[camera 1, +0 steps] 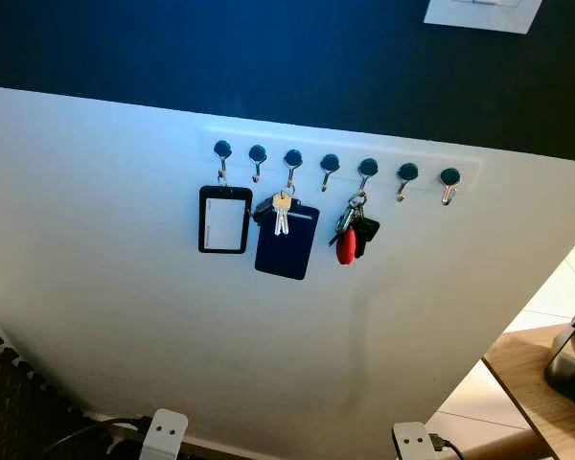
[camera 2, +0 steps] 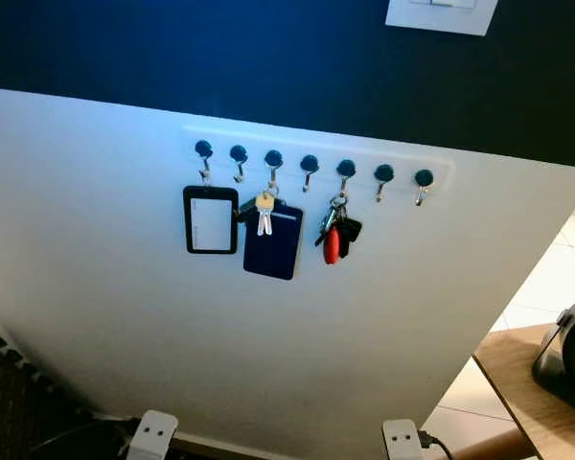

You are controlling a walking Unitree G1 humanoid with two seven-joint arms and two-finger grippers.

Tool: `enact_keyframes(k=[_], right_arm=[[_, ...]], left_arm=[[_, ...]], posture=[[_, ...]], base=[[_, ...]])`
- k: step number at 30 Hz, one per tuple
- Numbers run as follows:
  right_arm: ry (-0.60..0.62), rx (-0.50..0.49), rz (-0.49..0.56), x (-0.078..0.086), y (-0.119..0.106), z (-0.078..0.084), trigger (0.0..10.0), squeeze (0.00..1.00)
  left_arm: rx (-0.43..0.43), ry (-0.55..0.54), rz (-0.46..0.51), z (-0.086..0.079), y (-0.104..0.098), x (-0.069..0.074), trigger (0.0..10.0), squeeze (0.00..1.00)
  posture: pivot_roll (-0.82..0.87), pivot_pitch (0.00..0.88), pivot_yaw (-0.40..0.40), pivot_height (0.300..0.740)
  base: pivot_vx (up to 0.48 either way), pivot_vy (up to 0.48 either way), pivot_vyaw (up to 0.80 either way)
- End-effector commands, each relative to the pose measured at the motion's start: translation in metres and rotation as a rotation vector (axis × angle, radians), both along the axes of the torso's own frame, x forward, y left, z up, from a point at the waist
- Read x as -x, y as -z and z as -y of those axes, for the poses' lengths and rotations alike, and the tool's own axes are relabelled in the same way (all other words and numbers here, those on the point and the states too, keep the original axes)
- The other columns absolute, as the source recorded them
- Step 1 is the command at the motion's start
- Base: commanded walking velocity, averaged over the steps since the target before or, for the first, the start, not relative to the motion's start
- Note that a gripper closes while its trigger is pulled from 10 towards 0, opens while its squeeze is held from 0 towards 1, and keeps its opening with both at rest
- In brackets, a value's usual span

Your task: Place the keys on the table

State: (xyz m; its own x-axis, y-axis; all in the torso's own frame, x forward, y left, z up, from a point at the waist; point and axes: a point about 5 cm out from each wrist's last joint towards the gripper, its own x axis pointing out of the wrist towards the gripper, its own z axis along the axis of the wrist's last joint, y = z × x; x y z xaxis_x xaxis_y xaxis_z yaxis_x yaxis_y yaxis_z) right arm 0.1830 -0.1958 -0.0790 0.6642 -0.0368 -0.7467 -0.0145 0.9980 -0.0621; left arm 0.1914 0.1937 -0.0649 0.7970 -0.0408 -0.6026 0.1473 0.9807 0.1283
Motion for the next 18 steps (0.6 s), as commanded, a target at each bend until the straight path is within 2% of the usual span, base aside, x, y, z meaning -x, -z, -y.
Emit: enact_keyframes(k=[1, 2, 3, 4, 5, 6, 7, 8, 9, 10, 11, 12, 13, 14, 15, 17, 18], right_arm=[[0.007, -0.066, 0.018, 0.0, -0.001, -0.002, 0.0, 0.0], [0.003, -0.083, 0.026, -0.001, -0.001, -0.003, 0.0, 0.0], [-0.018, -0.035, 0.017, -0.001, -0.001, -0.002, 0.0, 0.0], [-0.023, 0.007, 0.01, -0.001, -0.001, 0.0, 0.0, 0.0], [-0.013, 0.032, 0.002, 0.0, -0.001, 0.002, 1.8, 0.0], [-0.006, 0.032, -0.009, 0.0, 0.0, 0.003, 10.0, 0.0], [-0.01, 0.018, -0.014, 0.001, 0.0, 0.003, 10.0, 0.0], [-0.009, -0.04, 0.003, 0.0, 0.0, 0.0, 2.4, 0.0], [-0.025, -0.102, 0.016, -0.001, -0.001, -0.004, 0.0, 0.0], [-0.043, -0.07, 0.007, -0.001, -0.001, -0.003, 0.0, 0.0], [-0.043, -0.07, 0.007, -0.001, -0.001, -0.003, 0.0, 0.0], [-0.038, 0.025, -0.028, 0.001, 0.001, 0.002, 9.5, 0.0], [-0.023, 0.04, -0.041, 0.002, 0.002, 0.004, 9.5, 0.0], [-0.024, 0.034, -0.045, 0.003, 0.002, 0.004, 10.0, 0.0], [-0.048, -0.057, -0.028, 0.006, 0.003, -0.002, 0.0, 0.0], [-0.069, -0.066, -0.038, 0.011, 0.005, -0.004, 0.0, 0.0], [-0.078, 0.009, -0.053, 0.013, 0.006, -0.001, 0.0, 0.0]], left_arm=[[0.019, -0.001, -0.023, 0.003, 0.003, 0.002, 0.0, 0.0], [0.007, -0.001, -0.026, 0.003, 0.003, 0.002, 0.0, 0.0], [-0.014, -0.017, -0.027, 0.001, 0.003, 0.002, 10.0, 0.0], [-0.021, -0.03, -0.034, -0.001, 0.003, 0.002, 10.0, 0.0], [-0.016, -0.041, -0.038, -0.002, 0.004, 0.002, 10.0, 0.0], [0.027, -0.05, -0.043, 0.0, 0.004, 0.003, 10.0, 0.0], [0.055, -0.049, -0.044, 0.001, 0.004, 0.003, 10.0, 0.0], [0.07, -0.041, -0.042, 0.003, 0.004, 0.004, 9.6, 1.0], [0.063, -0.015, -0.044, 0.004, 0.005, 0.004, 1.3, 1.0], [0.051, -0.013, -0.048, 0.004, 0.005, 0.004, 0.0, 1.0], [0.051, -0.013, -0.048, 0.004, 0.005, 0.004, 0.0, 1.0], [-0.001, -0.05, -0.061, 0.0, 0.006, 0.006, 10.0, 1.0], [-0.019, -0.069, -0.068, -0.002, 0.007, 0.006, 10.0, 1.0], [0.009, -0.094, -0.066, -0.002, 0.007, 0.007, 10.0, 0.0], [0.073, -0.091, -0.046, 0.001, 0.006, 0.007, 0.0, 0.0], [0.069, -0.063, -0.054, 0.003, 0.007, 0.009, 0.0, 0.0], [0.061, -0.052, -0.057, 0.004, 0.007, 0.009, 0.0, 0.0]], posture=[[0.07, 0.047, -0.066, 0.74], [0.07, 0.047, -0.066, 0.74], [0.07, 0.047, -0.066, 0.74], [0.07, 0.047, -0.066, 0.74], [0.06, 0.048, -0.061, 0.74], [0.06, 0.05, -0.06, 0.74], [0.06, 0.05, -0.06, 0.74], [0.06, 0.049, -0.062, 0.74], [0.06, 0.049, -0.062, 0.74], [0.06, 0.049, -0.062, 0.74], [0.06, 0.049, -0.062, 0.74], [0.06, 0.052, -0.06, 0.74], [0.06, 0.052, -0.06, 0.74], [0.06, 0.052, -0.06, 0.74], [0.06, 0.05, -0.06, 0.74], [0.06, 0.049, -0.061, 0.74], [0.06, 0.049, -0.06, 0.74]], base=[[0.0, 0.0, 0.0], [0.0, 0.0, 0.0], [0.0, 0.0, 0.0], [0.0, 0.0, 0.0], [0.0, 0.0, 0.0], [0.0, 0.0, 0.0], [0.0, 0.0, 0.0], [0.0, 0.0, 0.0], [0.0, 0.0, 0.0], [0.0, 0.0, 0.0], [0.0, 0.0, 0.0], [0.0, 0.0, 0.0], [0.0, 0.0, 0.0], [0.0, 0.0, 0.0], [0.0, 0.0, 0.0], [0.0, 0.0, 0.0], [0.0, 0.0, 0.0]])
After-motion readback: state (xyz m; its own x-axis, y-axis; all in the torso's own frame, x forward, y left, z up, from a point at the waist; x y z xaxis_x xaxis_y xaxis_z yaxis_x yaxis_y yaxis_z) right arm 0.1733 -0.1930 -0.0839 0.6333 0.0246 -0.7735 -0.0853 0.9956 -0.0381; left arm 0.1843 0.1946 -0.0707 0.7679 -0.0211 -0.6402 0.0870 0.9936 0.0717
